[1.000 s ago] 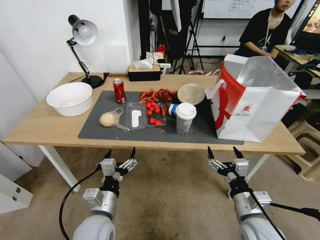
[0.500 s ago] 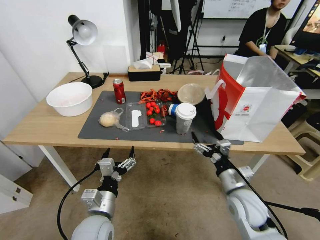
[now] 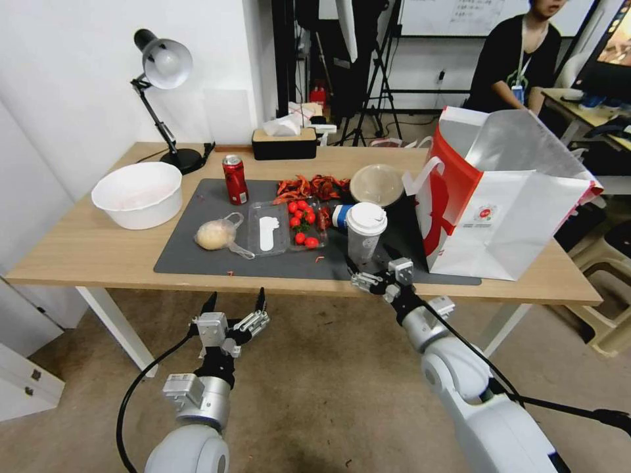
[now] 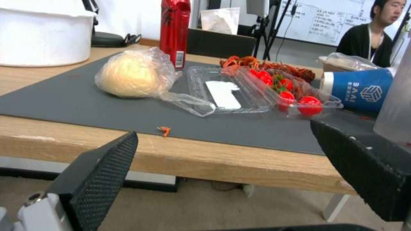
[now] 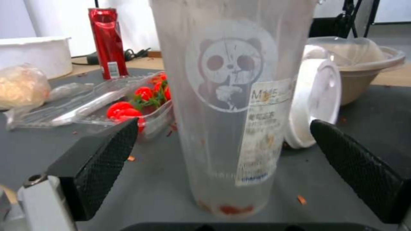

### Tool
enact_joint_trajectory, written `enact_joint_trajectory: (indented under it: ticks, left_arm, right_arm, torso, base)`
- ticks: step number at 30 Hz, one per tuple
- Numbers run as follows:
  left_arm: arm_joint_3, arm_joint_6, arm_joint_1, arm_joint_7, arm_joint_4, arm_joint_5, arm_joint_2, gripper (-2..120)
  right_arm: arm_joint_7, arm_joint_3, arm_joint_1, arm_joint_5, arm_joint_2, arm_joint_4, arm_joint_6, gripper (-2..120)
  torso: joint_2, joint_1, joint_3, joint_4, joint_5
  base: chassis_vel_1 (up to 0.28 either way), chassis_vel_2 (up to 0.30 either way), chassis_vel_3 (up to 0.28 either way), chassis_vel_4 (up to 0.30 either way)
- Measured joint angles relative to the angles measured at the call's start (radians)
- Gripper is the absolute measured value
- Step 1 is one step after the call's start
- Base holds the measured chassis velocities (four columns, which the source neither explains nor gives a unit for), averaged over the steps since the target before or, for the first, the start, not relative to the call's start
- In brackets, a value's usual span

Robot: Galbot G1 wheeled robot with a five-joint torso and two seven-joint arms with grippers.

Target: Pick up the trash from the table and place it into the takeout bag.

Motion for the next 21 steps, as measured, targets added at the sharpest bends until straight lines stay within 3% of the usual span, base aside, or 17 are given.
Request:
enact_joint_trajectory:
  ticks: [8, 15, 21]
  left_arm:
    - [-0.004, -0.012, 0.004, 0.0, 0.002, 0.004, -0.005, 100]
    - [-0.007, -0.021, 0.004, -0.001, 0.01, 0.005, -0.005, 100]
    - [-0.007, -0.028, -0.001, -0.001, 0.021, 0.007, -0.005, 100]
  right_arm:
    - [0.015, -0.054, 0.073, 0.01, 0.01, -0.067, -0.008, 92]
    - [0.015, -0.062, 0.07, 0.01, 0.021, -0.076, -0.001, 64]
    - [0.013, -0.052, 0.055, 0.009, 0.019, -0.064, 0.011, 46]
  torso:
    - [0.0, 0.0, 0.0, 0.0, 0.0]
    - [0.0, 0.0, 0.0, -0.0001, 0.0001]
    - [0.0, 0.0, 0.0, 0.0, 0.0001]
  base:
    - [0.0, 0.0, 0.0, 0.0]
    - [0.0, 0.0, 0.0, 0.0]
    - [0.0, 0.0, 0.0, 0.0]
